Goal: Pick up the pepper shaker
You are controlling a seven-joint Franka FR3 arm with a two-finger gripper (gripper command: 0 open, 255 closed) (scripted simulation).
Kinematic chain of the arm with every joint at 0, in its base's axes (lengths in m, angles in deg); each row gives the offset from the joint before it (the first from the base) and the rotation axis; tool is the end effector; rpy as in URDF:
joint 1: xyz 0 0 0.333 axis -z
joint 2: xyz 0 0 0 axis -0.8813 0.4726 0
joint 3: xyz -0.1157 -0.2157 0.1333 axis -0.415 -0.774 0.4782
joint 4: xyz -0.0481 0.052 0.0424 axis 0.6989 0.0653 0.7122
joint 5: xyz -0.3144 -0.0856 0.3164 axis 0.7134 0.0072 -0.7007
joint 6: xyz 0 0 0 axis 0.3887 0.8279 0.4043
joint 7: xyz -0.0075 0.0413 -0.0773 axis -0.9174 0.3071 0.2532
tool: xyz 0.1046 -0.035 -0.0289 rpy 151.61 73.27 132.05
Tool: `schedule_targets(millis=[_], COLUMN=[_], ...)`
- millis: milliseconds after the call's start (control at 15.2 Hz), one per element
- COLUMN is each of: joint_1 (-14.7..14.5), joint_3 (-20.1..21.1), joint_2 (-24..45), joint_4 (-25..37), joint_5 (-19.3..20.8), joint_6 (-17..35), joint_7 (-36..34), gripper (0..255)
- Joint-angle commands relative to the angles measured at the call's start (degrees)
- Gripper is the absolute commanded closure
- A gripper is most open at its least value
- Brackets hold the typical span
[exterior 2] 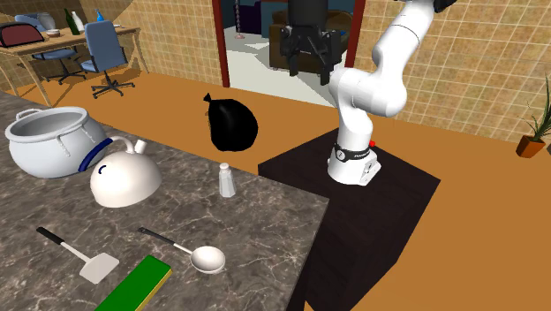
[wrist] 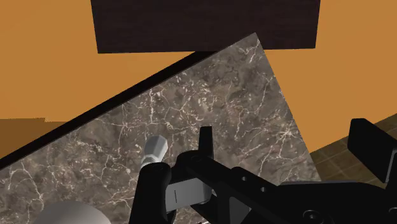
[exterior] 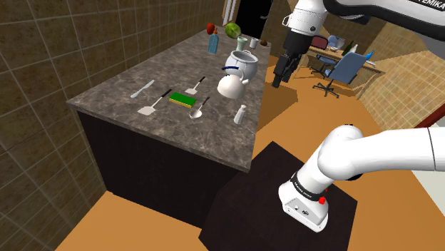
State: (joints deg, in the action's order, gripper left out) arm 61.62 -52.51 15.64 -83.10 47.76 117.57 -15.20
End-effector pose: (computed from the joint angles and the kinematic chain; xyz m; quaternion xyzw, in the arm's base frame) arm 0.3800 0.0233 0.5664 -0.9986 -0.0262 0.0361 0.0277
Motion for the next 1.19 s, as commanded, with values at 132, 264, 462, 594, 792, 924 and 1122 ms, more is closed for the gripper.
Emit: schedule_targets(millis=[132, 264, 462, 594, 792, 924, 1122], joint_1=[0.4, 0.9, 1.7, 2.3, 3.2, 3.8, 4.7], joint_3=[-0.6, -1.2, -2.2, -2.9, -4.0, -4.8, -6.0], joint_2=[0.4, 1.1, 3.0, 4.8, 8.2, 11.1, 16.0], joint_4=[-3.1, -5.9, -9.6, -11.6, -14.0, -15.1, -16.0], joint_5=[1.1, 2.2, 3.7, 4.7, 6.2, 7.1, 8.4], joint_6=[4.4, 9.0, 16.1, 20.9, 28.4, 33.4, 41.0], joint_7=[1.2, 2.2, 3.8, 4.7, 6.1, 6.9, 8.1], gripper=[0, 0, 0, 0, 0, 0, 0])
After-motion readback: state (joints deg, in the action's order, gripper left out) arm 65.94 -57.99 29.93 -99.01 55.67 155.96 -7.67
